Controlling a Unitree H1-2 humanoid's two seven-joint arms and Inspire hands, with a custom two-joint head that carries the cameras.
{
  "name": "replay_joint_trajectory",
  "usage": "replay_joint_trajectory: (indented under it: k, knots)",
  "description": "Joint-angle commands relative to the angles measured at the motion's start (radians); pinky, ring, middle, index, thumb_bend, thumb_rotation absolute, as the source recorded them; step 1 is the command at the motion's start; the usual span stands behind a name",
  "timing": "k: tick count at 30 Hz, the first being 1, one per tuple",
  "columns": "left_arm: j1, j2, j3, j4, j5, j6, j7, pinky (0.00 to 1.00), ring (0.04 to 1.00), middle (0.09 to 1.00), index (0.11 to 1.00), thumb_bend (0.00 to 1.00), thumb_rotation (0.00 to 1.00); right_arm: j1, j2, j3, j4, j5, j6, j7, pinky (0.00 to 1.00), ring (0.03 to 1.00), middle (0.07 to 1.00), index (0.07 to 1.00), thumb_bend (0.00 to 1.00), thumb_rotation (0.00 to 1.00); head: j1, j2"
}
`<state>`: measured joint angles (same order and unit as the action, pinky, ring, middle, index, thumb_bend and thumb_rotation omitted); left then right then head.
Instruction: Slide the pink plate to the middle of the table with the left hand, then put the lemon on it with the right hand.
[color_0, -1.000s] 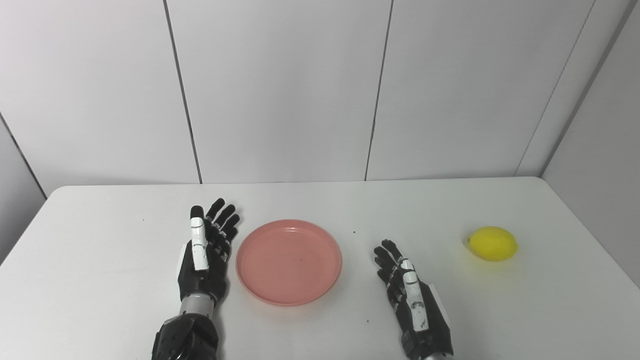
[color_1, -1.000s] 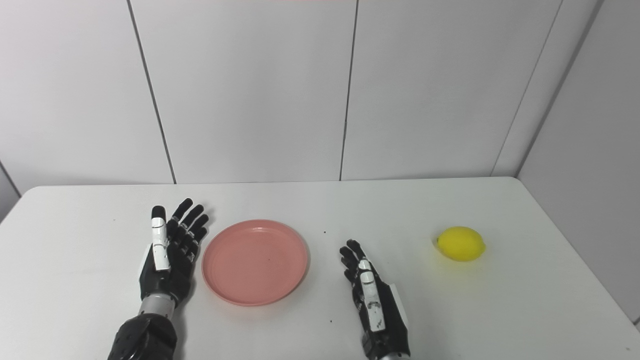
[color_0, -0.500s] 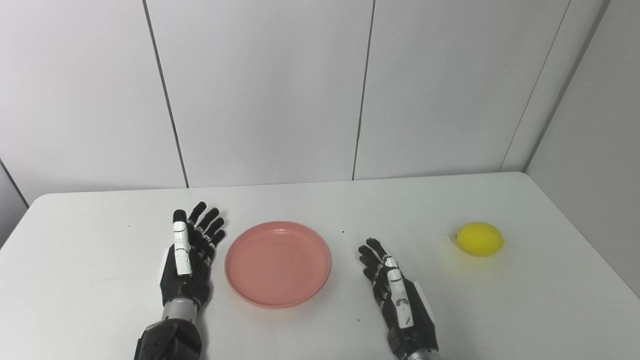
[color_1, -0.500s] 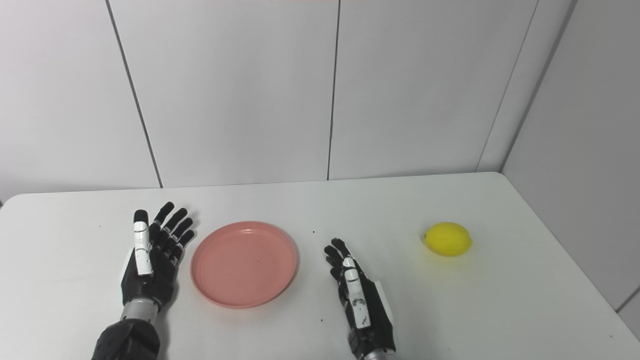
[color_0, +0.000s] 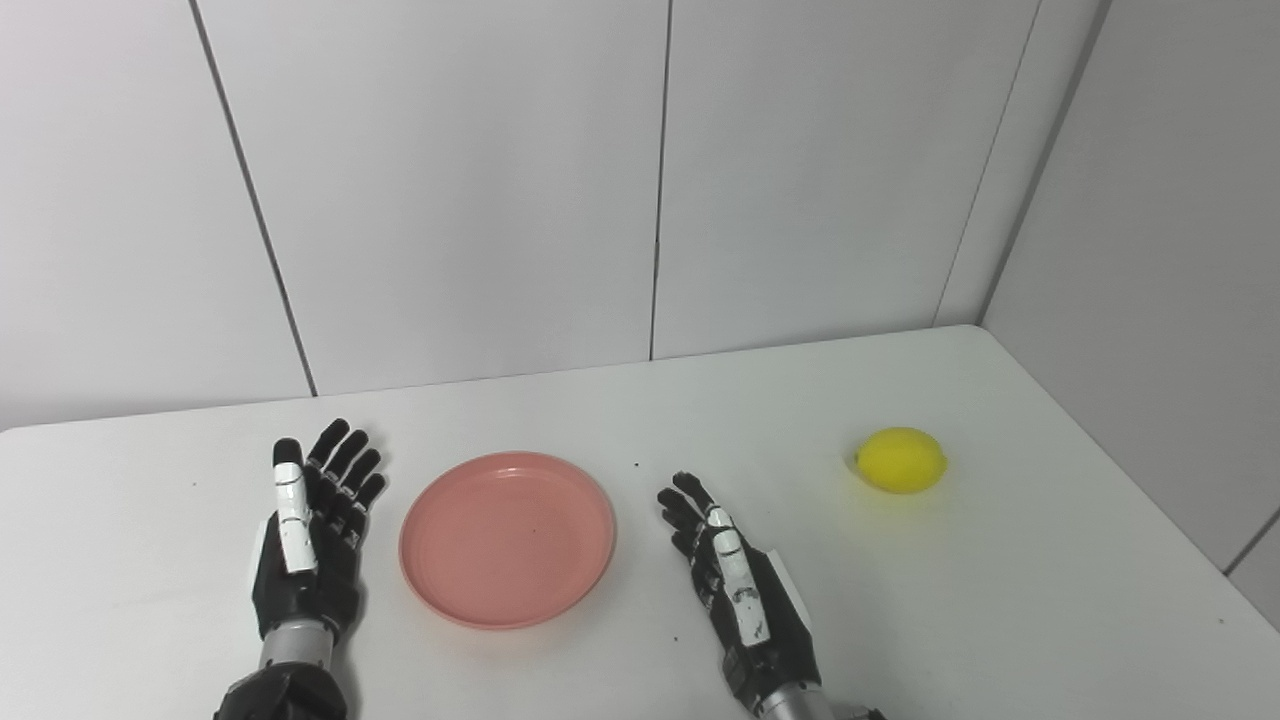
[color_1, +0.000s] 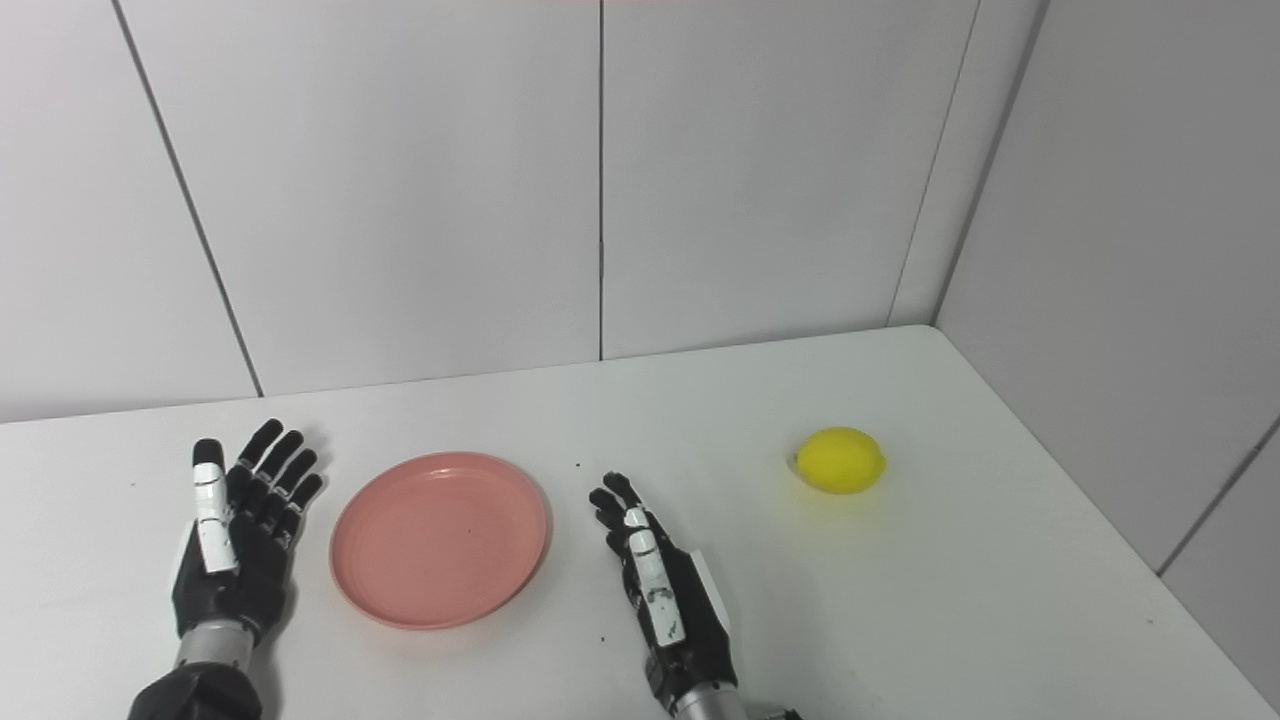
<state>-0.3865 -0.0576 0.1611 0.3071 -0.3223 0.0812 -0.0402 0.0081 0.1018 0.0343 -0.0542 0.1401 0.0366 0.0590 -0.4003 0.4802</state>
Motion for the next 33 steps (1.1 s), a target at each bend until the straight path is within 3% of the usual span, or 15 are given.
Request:
replay_joint_trajectory:
  k: [1, 17, 28, 33]
  knots:
    - [0.01, 0.004, 0.003, 0.041, 0.005, 0.016, 0.007, 0.9, 0.874, 0.862, 0.81, 0.67, 0.9, 0.029, 0.013, 0.006, 0.064, 0.0, 0.031, -0.007, 1.0, 0.946, 0.899, 0.912, 0.74, 0.94, -0.002, -0.002]
    - [0.011, -0.004, 0.007, 0.023, -0.01, 0.042, 0.01, 0.92, 0.879, 0.863, 0.82, 0.69, 0.86, 0.03, 0.016, -0.007, 0.067, 0.008, 0.018, -0.012, 1.0, 0.944, 0.895, 0.906, 0.74, 0.92, -0.007, -0.004]
    - [-0.009, 0.0, 0.012, 0.048, -0.012, 0.036, 0.007, 0.92, 0.87, 0.845, 0.814, 0.71, 0.85, 0.0, 0.011, -0.081, 0.026, -0.076, -0.124, -0.117, 0.97, 0.905, 0.868, 0.873, 0.75, 0.9, -0.012, -0.01]
    - [-0.013, -0.005, 0.012, 0.053, -0.02, 0.041, 0.002, 0.93, 0.874, 0.848, 0.834, 0.72, 0.85, -0.004, -0.02, -0.077, -0.034, -0.204, -0.179, -0.166, 0.93, 0.877, 0.851, 0.837, 0.7, 0.91, -0.015, -0.01]
